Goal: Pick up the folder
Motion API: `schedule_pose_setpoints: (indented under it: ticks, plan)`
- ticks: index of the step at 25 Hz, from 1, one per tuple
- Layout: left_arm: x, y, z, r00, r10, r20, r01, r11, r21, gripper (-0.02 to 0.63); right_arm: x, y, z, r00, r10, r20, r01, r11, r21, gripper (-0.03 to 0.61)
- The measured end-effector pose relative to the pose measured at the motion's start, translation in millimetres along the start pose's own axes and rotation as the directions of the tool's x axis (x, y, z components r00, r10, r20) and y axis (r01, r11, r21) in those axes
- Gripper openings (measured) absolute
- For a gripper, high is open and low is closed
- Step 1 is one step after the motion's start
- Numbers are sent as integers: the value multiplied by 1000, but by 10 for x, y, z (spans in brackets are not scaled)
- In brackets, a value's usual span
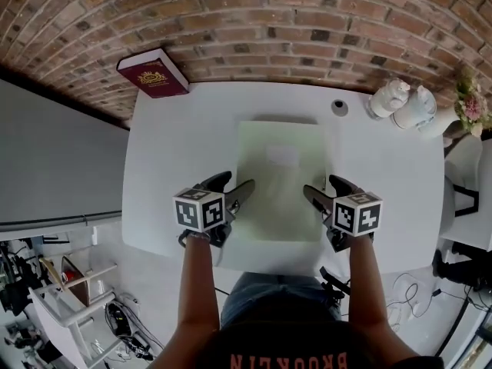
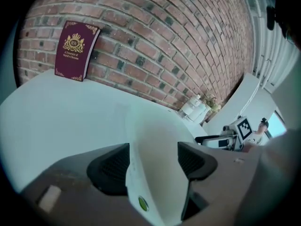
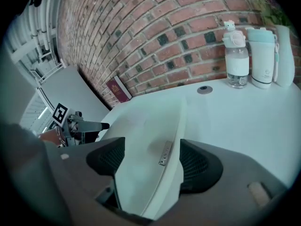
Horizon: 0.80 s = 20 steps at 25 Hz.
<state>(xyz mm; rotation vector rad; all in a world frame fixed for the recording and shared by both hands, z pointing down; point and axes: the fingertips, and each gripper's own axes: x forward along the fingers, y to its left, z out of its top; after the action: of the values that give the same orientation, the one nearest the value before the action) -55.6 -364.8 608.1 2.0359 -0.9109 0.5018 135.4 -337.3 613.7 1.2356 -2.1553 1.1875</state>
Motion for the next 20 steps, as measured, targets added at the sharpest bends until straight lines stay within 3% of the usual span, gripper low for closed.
schedule_pose_setpoints:
  ticks: [7,13,20]
  plan:
    - [79,108,-314,994,-69,-87,60,992,-107,327,132,-65,-294,991,7,-133,0,999,48,373]
    - [163,179,-416,990,-110,-91,89,975,-204,345,198,-108,-353,984,76,-161,-49,985,166,382]
    - [261,143,-470,981,-172,-87,142,951,-276,362,274,-81,-399,978,135,-160,-97,970,224,400]
